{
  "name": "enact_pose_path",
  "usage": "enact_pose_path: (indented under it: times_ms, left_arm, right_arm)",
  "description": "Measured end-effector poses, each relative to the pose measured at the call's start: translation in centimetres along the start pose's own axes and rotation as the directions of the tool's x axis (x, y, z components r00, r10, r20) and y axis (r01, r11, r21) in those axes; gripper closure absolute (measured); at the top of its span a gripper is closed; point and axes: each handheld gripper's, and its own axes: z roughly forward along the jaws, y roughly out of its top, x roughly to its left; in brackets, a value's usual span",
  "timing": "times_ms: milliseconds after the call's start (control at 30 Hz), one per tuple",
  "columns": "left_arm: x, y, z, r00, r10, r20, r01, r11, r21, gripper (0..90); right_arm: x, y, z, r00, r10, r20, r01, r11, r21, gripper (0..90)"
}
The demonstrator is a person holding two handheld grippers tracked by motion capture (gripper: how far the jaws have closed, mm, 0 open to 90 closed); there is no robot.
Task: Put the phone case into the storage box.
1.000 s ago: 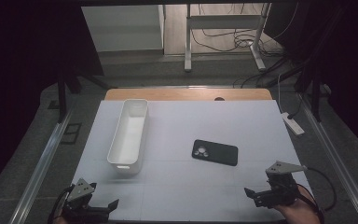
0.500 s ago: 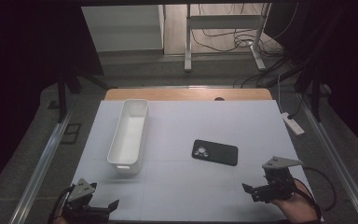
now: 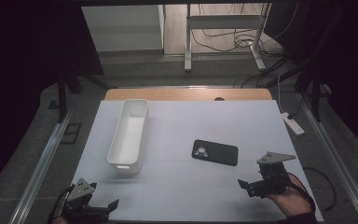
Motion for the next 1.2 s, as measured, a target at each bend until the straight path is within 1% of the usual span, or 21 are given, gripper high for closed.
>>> enact_pose_path:
  times_ms: [233, 667, 1000, 1200]
  left_arm:
    - [0.0, 0.0, 0.0, 1.0000, 0.001, -0.002, -0.001, 1.0000, 0.002, 1.0]
    - [0.0, 0.0, 0.0, 1.0000, 0.003, 0.000, -0.003, 1.0000, 0.006, 1.0]
    - [0.0, 0.0, 0.0, 1.0000, 0.004, 0.000, -0.004, 1.0000, 0.007, 1.1]
    - [0.0, 0.0, 0.1, 1.0000, 0.006, 0.000, -0.006, 1.0000, 0.006, 1.1]
  right_arm:
    - [-0.1, 0.4, 0.4, 0.9999, 0.008, -0.013, -0.008, 1.000, 0.009, 0.0]
    - [-0.3, 1.4, 1.1, 0.9998, 0.002, -0.022, -0.001, 1.000, 0.020, 0.0]
    - [-0.3, 2.5, 1.8, 0.9991, -0.023, -0.036, 0.024, 0.999, 0.032, 0.0]
    - [-0.4, 3.1, 2.3, 0.9991, -0.007, -0.042, 0.009, 0.999, 0.034, 0.0]
